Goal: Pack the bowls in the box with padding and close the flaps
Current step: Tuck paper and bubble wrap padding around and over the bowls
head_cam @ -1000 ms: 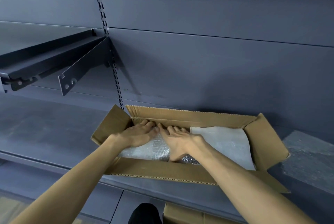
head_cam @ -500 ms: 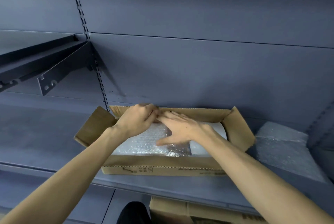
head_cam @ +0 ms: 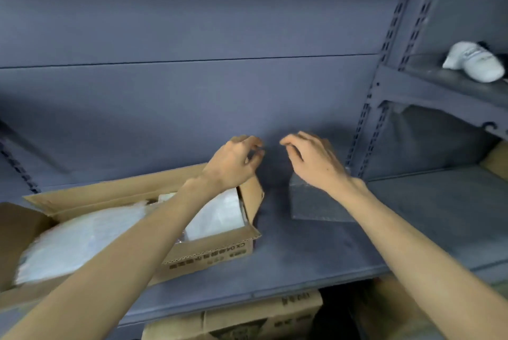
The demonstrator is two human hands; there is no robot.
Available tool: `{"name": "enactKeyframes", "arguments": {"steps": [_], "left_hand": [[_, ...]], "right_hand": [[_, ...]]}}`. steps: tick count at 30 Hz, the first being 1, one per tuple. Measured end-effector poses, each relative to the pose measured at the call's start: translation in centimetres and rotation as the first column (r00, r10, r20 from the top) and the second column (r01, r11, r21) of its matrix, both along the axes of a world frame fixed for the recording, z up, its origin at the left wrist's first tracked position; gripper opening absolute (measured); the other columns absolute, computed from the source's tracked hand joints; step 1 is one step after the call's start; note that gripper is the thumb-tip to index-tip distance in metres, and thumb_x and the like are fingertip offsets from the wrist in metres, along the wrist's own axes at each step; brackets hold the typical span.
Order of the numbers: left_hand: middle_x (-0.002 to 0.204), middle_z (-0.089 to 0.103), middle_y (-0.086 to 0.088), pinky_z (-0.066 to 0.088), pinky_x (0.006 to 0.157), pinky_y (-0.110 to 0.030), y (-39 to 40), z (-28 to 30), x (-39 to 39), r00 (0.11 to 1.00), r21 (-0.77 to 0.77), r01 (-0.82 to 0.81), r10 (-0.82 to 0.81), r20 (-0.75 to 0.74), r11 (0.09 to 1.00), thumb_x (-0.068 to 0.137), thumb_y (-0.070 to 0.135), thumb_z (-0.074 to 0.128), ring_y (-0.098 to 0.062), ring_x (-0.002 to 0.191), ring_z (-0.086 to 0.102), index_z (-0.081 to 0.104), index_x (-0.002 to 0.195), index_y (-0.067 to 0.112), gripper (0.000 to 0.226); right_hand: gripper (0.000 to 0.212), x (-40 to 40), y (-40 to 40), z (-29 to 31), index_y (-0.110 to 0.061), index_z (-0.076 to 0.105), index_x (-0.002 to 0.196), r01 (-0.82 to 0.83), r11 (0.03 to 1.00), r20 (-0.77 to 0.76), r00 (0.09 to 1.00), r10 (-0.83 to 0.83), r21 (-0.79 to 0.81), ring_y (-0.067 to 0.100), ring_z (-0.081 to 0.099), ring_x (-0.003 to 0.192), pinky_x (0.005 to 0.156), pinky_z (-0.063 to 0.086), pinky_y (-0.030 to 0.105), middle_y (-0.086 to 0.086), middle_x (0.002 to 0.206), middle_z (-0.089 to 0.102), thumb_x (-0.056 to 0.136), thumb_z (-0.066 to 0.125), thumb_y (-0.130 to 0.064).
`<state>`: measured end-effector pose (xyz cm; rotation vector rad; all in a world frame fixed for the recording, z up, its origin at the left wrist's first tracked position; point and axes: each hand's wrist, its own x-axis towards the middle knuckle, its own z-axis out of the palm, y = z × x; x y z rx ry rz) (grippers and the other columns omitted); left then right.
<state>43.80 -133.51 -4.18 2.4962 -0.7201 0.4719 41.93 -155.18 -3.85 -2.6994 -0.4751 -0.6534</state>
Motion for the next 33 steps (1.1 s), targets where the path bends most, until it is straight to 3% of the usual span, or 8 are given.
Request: {"name": "enactKeyframes", "arguments": {"steps": [5,8,13,18,21,25,29,33], "left_hand": [[0.121,0.067,-0.006,0.051,0.095,-0.041,-8.9,-1.2,1.4,0.981,0.278,0.020,0.036,-0.193,0.960,0.094,0.038,0.057,-0.032,0.114,0.062,0.062,0.119,0.021,0.030],[0.139,0.056,-0.008,0.045,0.105,-0.042,-12.8,-2.6,2.0,0.948,0.532,0.080,0.100,-0.301,0.843,0.094,0.046,0.056,-0.033,0.129,0.053,0.051,0.135,0.023,0.047],[0.162,0.026,-0.011,0.039,0.114,-0.047,-16.4,-7.7,2.2,0.901,0.756,0.191,0.195,-0.389,0.626,0.091,0.027,0.066,-0.035,0.147,0.031,0.024,0.157,0.023,0.078],[0.166,0.021,-0.010,0.022,0.124,-0.039,-16.7,-12.2,1.5,0.841,0.673,0.298,0.146,-0.520,0.677,0.095,0.038,0.063,-0.030,0.153,0.020,0.025,0.158,0.018,0.076],[0.152,0.046,-0.012,0.040,0.110,-0.042,-16.4,-12.3,1.1,0.922,0.744,0.224,0.111,-0.372,0.629,0.099,0.026,0.055,-0.033,0.138,0.045,0.039,0.149,0.019,0.052],[0.143,0.053,-0.013,0.046,0.101,-0.044,-17.2,-10.4,0.5,0.967,0.807,0.150,0.084,-0.239,0.571,0.097,0.018,0.051,-0.035,0.129,0.055,0.041,0.146,0.018,0.050],[0.138,0.055,-0.011,0.043,0.103,-0.043,-16.9,-6.4,1.0,0.975,0.693,-0.017,0.165,-0.147,0.721,0.097,0.027,0.048,-0.033,0.127,0.054,0.055,0.134,0.018,0.039],[0.142,0.047,-0.007,0.040,0.105,-0.046,-14.0,-0.7,2.0,0.983,0.530,-0.135,0.182,-0.037,0.837,0.096,0.025,0.050,-0.030,0.132,0.045,0.054,0.135,0.019,0.040]], "right_hand": [[0.035,-1.5,-10.0,-6.6,-0.023,0.060,0.131,0.217,0.969,-0.304,0.921,-0.243,-0.118,0.029,0.053,0.124,0.101,0.044,0.045,0.004,0.129,0.058,0.099,0.050,-0.014],[0.041,-2.5,-13.3,-10.6,-0.024,0.055,0.140,0.254,0.952,-0.467,0.830,-0.305,-0.170,0.030,0.046,0.130,0.101,0.043,0.041,0.006,0.142,0.049,0.101,0.049,-0.014],[0.057,-3.1,-15.8,-14.5,-0.029,0.038,0.155,0.249,0.943,-0.547,0.769,-0.330,-0.219,0.030,0.039,0.138,0.112,0.036,0.047,0.002,0.154,0.040,0.101,0.051,-0.017],[0.050,-2.7,-16.5,-16.2,-0.025,0.043,0.151,0.220,0.945,-0.527,0.788,-0.319,-0.244,0.029,0.038,0.138,0.115,0.033,0.046,0.001,0.150,0.044,0.102,0.053,-0.027],[0.035,-2.5,-16.2,-16.4,-0.025,0.060,0.134,0.182,0.956,-0.479,0.834,-0.274,-0.230,0.025,0.048,0.130,0.109,0.037,0.045,-0.003,0.136,0.056,0.100,0.053,-0.027],[0.020,-2.5,-14.8,-16.0,-0.027,0.065,0.108,0.265,0.963,-0.402,0.877,-0.263,-0.052,0.020,0.057,0.112,0.088,0.042,0.037,-0.006,0.114,0.065,0.095,0.052,-0.033],[0.012,-2.3,-13.6,-14.4,-0.026,0.050,0.084,0.317,0.921,-0.274,0.928,-0.252,0.227,0.022,0.054,0.090,0.067,0.033,0.032,-0.008,0.090,0.047,0.091,0.060,-0.028],[0.008,-1.2,-11.8,-10.9,-0.014,0.067,0.096,0.286,0.827,-0.156,0.958,-0.239,0.485,0.023,0.058,0.088,0.076,0.051,0.039,-0.001,0.095,0.051,0.089,0.070,-0.014]]}}
